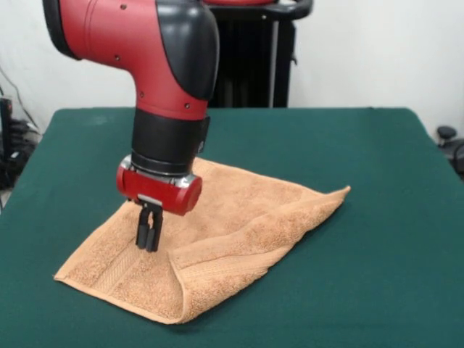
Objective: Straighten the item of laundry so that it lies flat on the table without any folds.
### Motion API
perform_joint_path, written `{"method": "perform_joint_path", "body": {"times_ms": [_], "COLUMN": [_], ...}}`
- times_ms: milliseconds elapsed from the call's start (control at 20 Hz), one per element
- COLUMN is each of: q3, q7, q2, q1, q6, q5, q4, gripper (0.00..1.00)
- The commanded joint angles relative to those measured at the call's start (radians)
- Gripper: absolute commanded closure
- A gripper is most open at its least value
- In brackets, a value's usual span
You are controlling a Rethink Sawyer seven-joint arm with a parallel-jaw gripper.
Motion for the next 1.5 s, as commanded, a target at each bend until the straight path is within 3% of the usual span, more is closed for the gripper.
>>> {"method": "perform_joint_path", "body": {"times_ms": [50,900,1500], "q3": [0.119,0.057,0.019], "q7": [0.079,0.136,0.175], "q2": [0.058,0.175,0.181], "q1": [0.025,0.105,0.155], "q6": [0.129,0.145,0.140], "q5": [0.058,0.134,0.185], "q4": [-0.115,-0.272,-0.268], "gripper": [1.00,1.00,1.00]}}
